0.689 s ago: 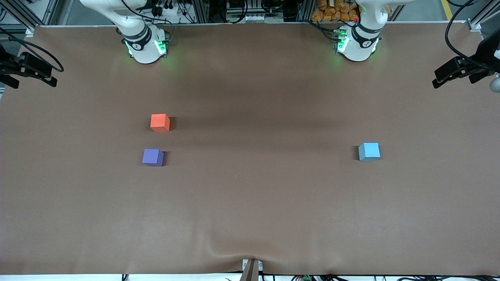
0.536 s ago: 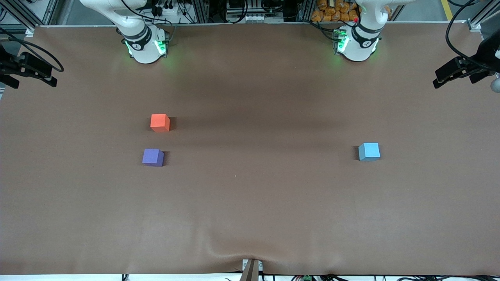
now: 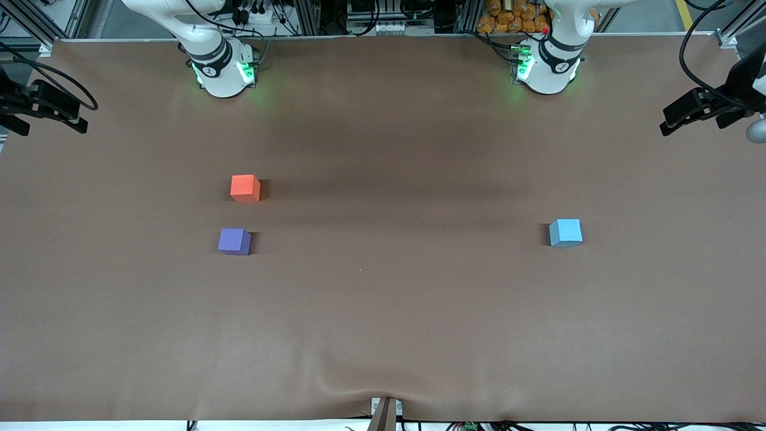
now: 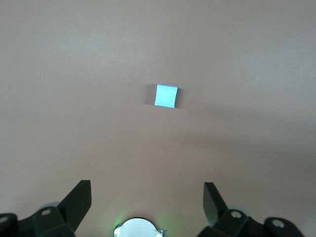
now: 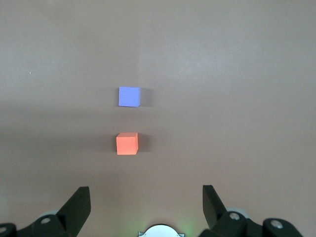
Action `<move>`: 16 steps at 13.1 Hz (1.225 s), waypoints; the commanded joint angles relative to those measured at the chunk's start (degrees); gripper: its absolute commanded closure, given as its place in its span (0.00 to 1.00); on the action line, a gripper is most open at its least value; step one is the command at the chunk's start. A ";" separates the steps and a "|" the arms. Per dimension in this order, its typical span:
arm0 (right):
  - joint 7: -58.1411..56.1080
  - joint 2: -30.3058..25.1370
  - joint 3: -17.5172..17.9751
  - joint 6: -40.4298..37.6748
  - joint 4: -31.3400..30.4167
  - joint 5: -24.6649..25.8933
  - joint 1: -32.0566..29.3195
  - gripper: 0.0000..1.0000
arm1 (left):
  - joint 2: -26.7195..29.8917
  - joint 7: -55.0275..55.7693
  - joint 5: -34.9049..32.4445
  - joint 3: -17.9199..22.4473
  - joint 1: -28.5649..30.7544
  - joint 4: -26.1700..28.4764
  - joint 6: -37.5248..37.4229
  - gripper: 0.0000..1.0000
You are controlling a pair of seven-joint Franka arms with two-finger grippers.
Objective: Place blue block between orange and purple blocks
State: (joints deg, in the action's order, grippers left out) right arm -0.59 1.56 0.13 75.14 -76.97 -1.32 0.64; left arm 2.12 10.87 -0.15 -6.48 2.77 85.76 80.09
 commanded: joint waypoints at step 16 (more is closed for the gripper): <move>-0.64 0.20 0.14 -0.43 0.85 -1.41 -0.99 0.00 | 0.78 -0.59 1.20 -1.79 0.75 10.19 12.17 0.00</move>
State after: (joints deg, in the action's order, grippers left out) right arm -0.59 1.56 -0.02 75.14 -76.97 -1.63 0.62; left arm 1.99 10.86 -0.02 -8.11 2.94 92.22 88.98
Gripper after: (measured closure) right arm 0.000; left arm 0.000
